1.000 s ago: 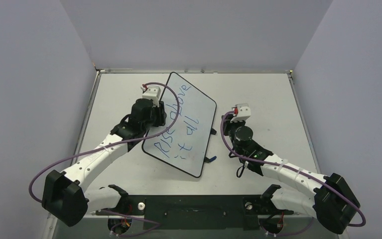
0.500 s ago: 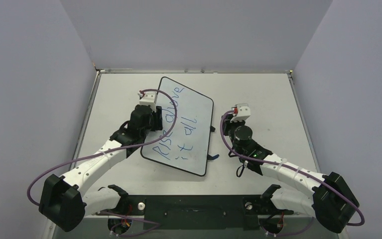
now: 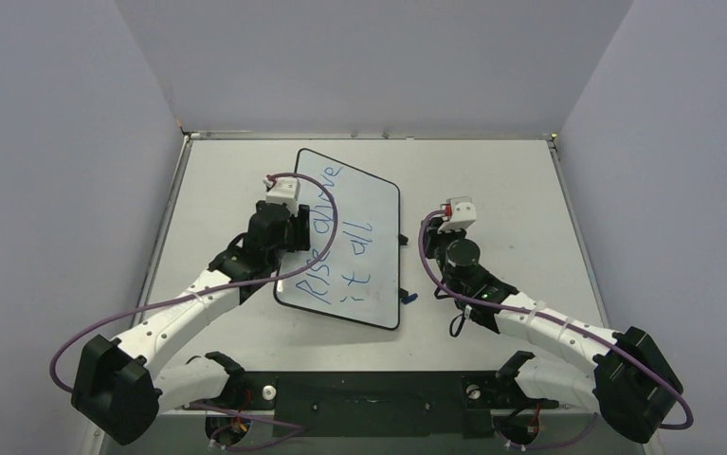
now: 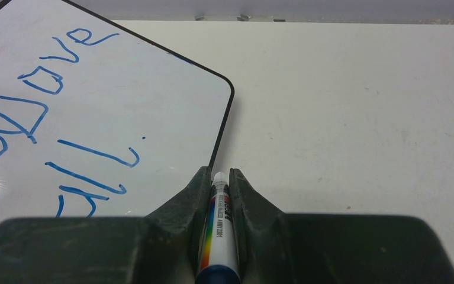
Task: Write a sentence on the whiteboard
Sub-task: Put down the whiteboard on the whiteboard stand.
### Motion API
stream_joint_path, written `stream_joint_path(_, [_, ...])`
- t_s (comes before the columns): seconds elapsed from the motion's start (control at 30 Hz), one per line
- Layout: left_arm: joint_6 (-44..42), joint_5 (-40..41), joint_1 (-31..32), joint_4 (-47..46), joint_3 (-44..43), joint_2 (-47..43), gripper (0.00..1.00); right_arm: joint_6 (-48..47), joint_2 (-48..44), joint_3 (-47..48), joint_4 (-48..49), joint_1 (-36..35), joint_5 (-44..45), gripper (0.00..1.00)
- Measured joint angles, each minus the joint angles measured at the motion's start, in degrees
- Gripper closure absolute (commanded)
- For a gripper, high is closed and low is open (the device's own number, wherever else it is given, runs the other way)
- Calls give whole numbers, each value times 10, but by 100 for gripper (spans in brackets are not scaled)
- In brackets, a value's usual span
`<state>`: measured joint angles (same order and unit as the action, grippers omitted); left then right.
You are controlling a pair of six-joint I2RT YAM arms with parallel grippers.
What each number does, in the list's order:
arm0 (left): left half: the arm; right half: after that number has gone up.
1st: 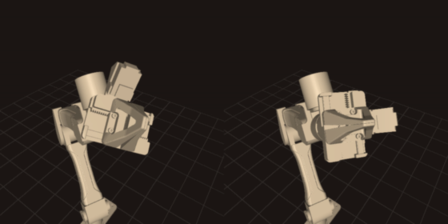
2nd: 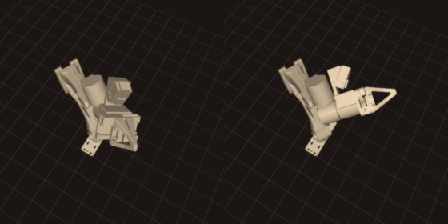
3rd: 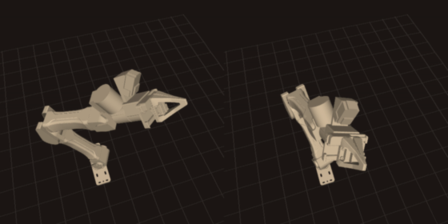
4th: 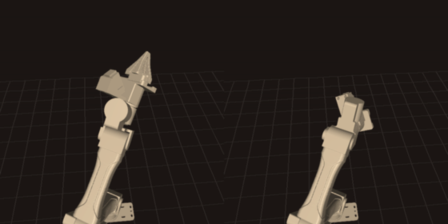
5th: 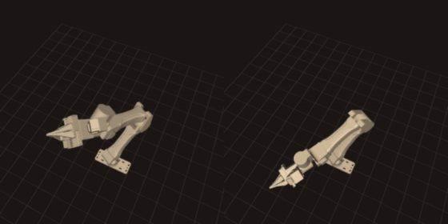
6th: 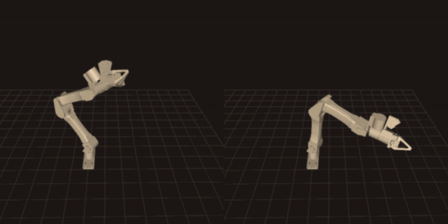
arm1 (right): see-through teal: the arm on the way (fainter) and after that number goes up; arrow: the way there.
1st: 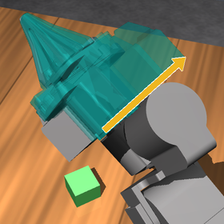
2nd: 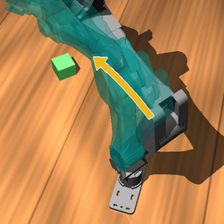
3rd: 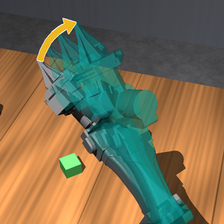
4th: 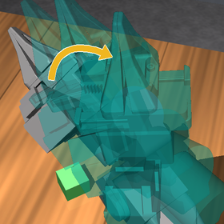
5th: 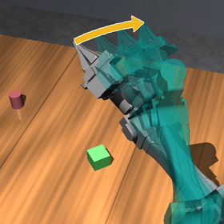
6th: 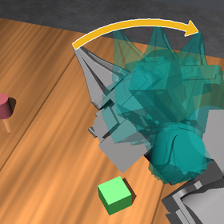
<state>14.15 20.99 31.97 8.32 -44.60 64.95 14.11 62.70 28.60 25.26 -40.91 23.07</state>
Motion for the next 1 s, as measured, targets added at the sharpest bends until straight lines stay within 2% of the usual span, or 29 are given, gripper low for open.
stream_joint_path(0.37, [-16,-2,19,7,-5,-10,45,1,2,0,0,0,-2,100])
stream_joint_path(1.0, [-34,17,52,79,-71,-10,45,1,9,0,0,1,-6,100])
